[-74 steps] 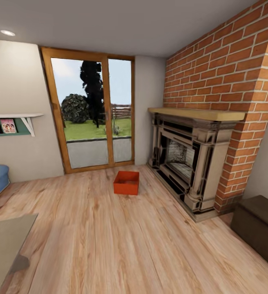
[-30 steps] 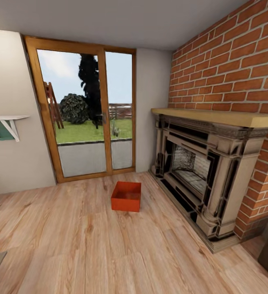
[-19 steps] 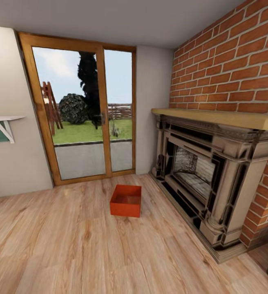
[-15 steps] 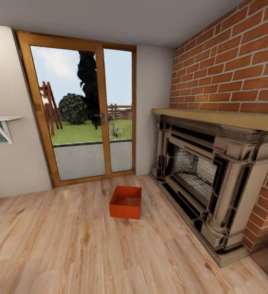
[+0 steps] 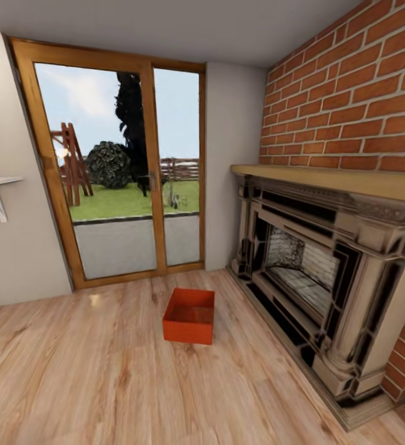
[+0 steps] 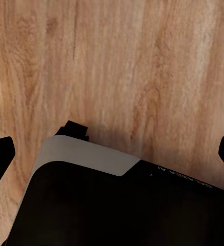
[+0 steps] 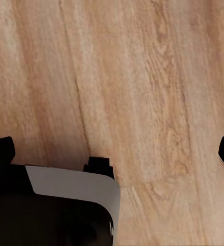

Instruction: Move the two storage containers from the living room to the garage. In the garage, place one container on the floor and stack the other container on top of it (either order is fine).

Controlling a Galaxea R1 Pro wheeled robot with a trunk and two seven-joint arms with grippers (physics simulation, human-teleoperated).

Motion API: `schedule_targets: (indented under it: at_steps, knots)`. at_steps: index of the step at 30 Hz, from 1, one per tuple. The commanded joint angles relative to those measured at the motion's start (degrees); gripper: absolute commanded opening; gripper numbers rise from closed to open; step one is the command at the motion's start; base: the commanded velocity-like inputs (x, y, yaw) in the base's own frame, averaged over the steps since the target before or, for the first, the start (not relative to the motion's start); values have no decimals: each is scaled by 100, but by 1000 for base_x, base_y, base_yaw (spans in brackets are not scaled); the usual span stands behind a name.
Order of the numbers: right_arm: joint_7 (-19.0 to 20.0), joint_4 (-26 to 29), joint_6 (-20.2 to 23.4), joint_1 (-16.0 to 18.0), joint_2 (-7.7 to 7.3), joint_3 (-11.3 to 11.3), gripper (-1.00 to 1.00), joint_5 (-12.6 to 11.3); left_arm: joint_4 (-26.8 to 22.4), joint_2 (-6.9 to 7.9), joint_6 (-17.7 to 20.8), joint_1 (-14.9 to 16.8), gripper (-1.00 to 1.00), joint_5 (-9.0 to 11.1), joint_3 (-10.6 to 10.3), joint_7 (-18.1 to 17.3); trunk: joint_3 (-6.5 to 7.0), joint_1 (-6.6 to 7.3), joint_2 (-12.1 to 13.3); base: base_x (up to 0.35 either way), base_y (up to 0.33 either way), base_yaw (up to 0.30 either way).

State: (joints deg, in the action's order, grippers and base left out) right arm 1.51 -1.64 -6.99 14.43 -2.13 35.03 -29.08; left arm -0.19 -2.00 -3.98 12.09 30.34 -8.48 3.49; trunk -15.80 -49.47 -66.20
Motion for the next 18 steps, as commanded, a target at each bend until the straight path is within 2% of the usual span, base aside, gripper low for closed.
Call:
schedule_targets:
  at_steps: [1,9,18]
  knots:
    - [16,-18,-32,7,2,48,100,-54,1,-2,-15,3,100,42,-49,22,-7,-4,-4,325,0,0]
    - [16,-20,-37,7,65,48,100,-54,1,-2,-15,3,100,42,-49,21,-7,-4,-4,325,63,31]
    - [16,-14,-39,7,58,48,100,-54,1,-1,-61,3,100,42,-48,20,-7,-4,-4,325,92,243]
